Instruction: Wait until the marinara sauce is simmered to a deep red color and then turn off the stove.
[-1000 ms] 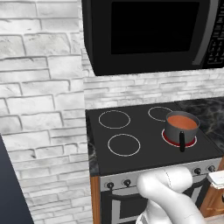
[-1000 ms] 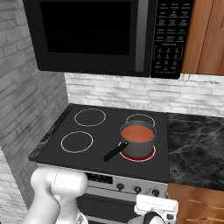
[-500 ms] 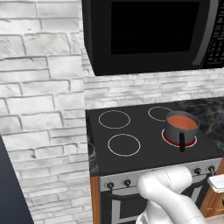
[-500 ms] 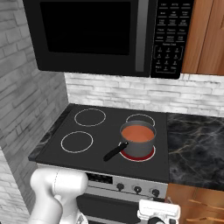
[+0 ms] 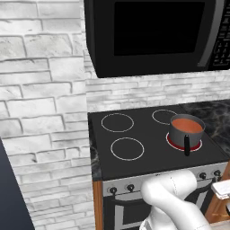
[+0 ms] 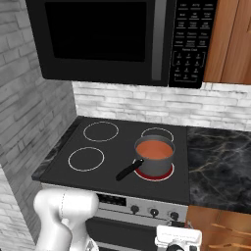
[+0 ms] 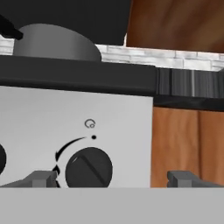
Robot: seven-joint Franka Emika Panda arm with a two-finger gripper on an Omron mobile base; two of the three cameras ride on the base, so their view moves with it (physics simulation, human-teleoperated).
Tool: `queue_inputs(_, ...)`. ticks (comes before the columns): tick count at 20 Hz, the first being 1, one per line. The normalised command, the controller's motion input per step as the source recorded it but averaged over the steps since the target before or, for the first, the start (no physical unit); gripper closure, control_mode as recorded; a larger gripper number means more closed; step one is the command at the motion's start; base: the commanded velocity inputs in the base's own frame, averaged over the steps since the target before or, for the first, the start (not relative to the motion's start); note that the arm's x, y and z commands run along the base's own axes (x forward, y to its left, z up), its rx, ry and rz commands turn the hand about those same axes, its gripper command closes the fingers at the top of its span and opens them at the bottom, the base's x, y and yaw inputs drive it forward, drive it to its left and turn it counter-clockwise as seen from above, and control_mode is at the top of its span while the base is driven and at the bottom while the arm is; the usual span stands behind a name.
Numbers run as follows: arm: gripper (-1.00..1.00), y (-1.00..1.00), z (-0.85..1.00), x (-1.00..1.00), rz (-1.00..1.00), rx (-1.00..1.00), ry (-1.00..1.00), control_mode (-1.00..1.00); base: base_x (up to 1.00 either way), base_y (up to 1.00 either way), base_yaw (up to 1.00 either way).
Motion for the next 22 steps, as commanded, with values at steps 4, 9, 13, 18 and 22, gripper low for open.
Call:
queue_inputs(4, -1.00, 0.00, -0.05, 0.20, 0.00, -0.05, -0.01, -1.00, 0.00, 0.00, 0.00)
queue_inputs(9, -1.00, 0.00, -0.05, 0.16, 0.00, -0.05, -0.01, -1.00, 0.00, 0.00, 0.00)
queue_inputs(13, -1.00, 0.00, -0.04, 0.15, 0.00, -0.01, 0.00, -1.00, 0.00, 0.00, 0.00)
queue_inputs(18, -1.00, 0.00, -0.12, 0.01, 0.00, -0.03, -0.01, -1.00, 0.00, 0.00, 0.00)
queue_inputs(22, -1.00, 0.00, -0.19, 0.00, 0.00, -0.07, -0.04, -1.00, 0.00, 0.00, 0.00)
